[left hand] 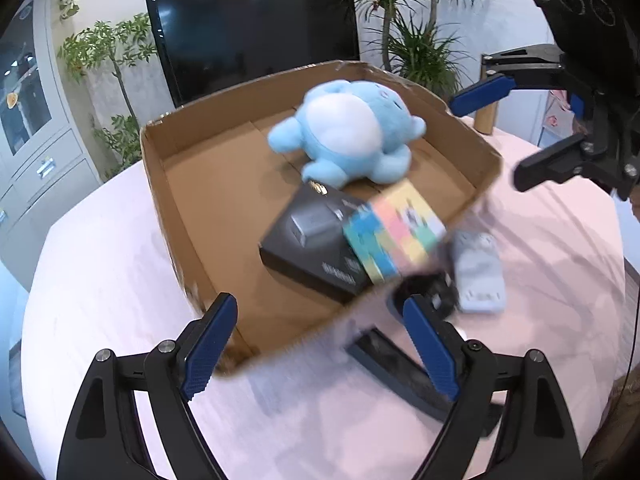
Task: Organize objects
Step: 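Withdraw both grippers from the box toward the black curved strip, then lower the right gripper onto the black curved strip and close it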
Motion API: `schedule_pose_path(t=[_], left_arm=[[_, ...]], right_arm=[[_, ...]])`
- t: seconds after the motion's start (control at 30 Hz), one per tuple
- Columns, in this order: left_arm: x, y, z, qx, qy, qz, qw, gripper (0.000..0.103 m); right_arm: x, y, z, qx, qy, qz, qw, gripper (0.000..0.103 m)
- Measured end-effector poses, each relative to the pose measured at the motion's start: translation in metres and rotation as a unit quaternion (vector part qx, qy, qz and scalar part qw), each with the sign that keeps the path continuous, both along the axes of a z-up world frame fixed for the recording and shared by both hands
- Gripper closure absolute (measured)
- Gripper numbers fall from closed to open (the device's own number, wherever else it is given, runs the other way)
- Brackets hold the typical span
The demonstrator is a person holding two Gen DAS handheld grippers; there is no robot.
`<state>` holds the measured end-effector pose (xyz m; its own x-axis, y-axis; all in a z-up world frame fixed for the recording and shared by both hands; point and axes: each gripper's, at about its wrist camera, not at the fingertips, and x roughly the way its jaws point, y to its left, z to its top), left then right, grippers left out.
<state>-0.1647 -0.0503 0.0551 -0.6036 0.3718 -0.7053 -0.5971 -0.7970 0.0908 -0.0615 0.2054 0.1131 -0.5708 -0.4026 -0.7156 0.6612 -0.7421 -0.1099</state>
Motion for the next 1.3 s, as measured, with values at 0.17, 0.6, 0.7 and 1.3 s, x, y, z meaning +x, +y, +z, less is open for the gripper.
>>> schedule_pose_path(t=[0.17,0.6,0.7,1.3], left_arm=[[0.022,0.004,-0.029,-0.030,-0.023,-0.018,0.9991,0.017],[0.056,0.014,-0.067,-0.058,-0.076,-0.108,0.9895,0.017],[0.065,0.020,-0.077,-0.071,-0.090,-0.125,0.9855,0.017],[0.073,0.066,-0.077,-0.054,-0.104,-0.181,0.9766,0.018]], right_arm=[[0.041,-0.018,-0.029,0.002,-0.030,0.018,0.999,0.031],[0.088,-0.085,-0.112,0.010,-0.103,0.117,0.988,0.031],[0.091,-0.086,-0.109,0.012,-0.096,0.118,0.988,0.031],[0.088,-0.042,-0.115,-0.055,-0.117,0.056,0.990,0.030]])
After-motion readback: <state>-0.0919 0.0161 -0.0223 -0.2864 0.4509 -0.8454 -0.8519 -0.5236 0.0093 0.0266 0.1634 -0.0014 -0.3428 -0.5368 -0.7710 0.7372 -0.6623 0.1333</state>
